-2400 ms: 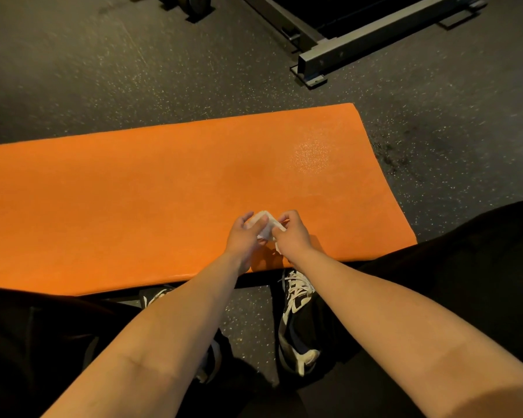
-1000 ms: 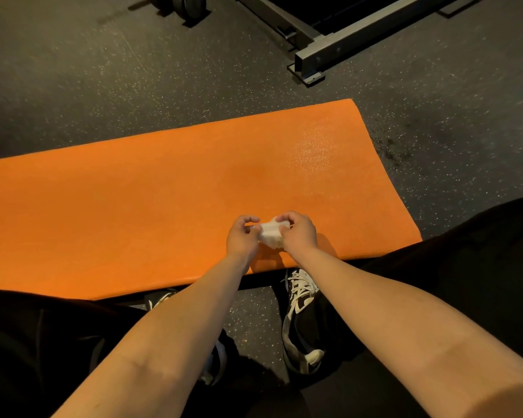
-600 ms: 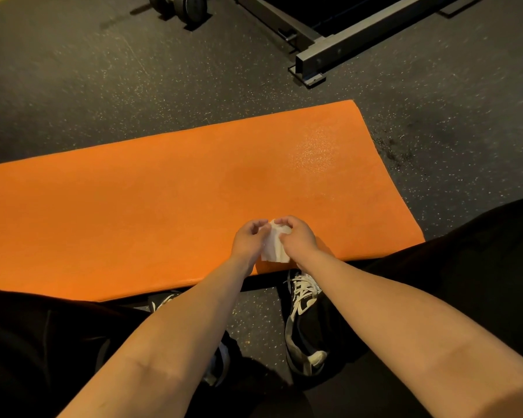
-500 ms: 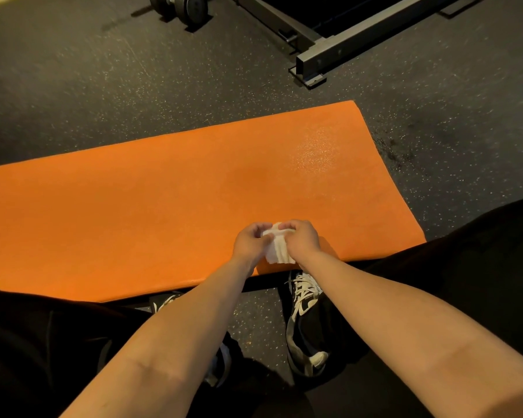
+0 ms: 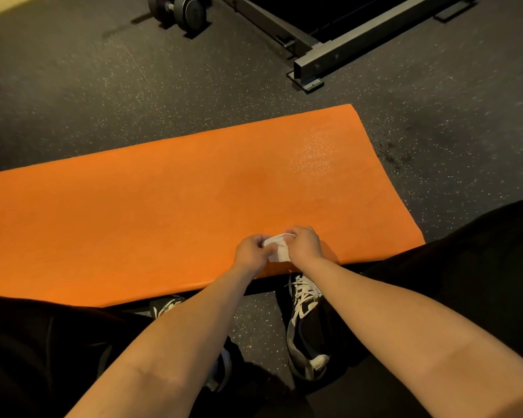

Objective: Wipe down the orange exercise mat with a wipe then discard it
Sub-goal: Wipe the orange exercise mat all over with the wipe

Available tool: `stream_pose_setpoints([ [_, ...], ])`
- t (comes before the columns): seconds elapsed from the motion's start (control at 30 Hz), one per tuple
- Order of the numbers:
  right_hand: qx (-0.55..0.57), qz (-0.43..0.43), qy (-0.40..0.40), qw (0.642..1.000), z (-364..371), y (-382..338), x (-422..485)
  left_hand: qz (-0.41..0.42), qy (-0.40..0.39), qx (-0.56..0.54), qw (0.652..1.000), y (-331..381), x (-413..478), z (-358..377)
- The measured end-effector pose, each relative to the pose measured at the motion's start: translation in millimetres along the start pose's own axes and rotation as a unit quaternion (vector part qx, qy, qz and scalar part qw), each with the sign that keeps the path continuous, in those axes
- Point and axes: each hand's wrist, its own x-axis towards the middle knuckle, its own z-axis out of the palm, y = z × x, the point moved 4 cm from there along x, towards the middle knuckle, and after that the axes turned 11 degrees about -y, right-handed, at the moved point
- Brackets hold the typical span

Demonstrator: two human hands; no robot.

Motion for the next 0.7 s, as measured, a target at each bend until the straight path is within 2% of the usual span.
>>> stream_pose_setpoints([
  [0.13, 0.018, -0.038, -0.048, 0.998, 3, -5, -6, -0.024, 0.035, -0.028, 0.999, -4, -1, -8],
  [0.23, -0.037, -0.041, -0.07, 0.996, 6, -6, -6, -0.014, 0.043, -0.043, 0.998, -2, -1, -10],
  [0.37, -0.092, -0.027, -0.018, 0.995, 6, 0, -6, -0.024, 0.026, -0.01, 0.999, -7, -2, -8],
  [0.43, -0.195, -0.001, 0.006, 0.981, 4, 10, -6, -0.05, 0.014, 0.05, 0.997, -21, -2, -7],
  [0.5, -0.294, 0.009, 0.024, 0.956, 4, 21, -9, -0.08, -0.006, 0.198, 0.977, -39, -4, -6],
  [0.57, -0.341, -0.014, 0.027, 0.94, 8, 27, -12, -0.083, -0.03, 0.279, 0.956, -52, -10, -2],
  [0.63, -0.361, -0.051, 0.0, 0.931, 21, 30, -13, -0.059, -0.037, 0.305, 0.95, -61, -18, 2],
  [0.7, -0.37, -0.084, -0.061, 0.923, 40, 30, -14, -0.044, -0.018, 0.316, 0.948, -69, -24, 3],
])
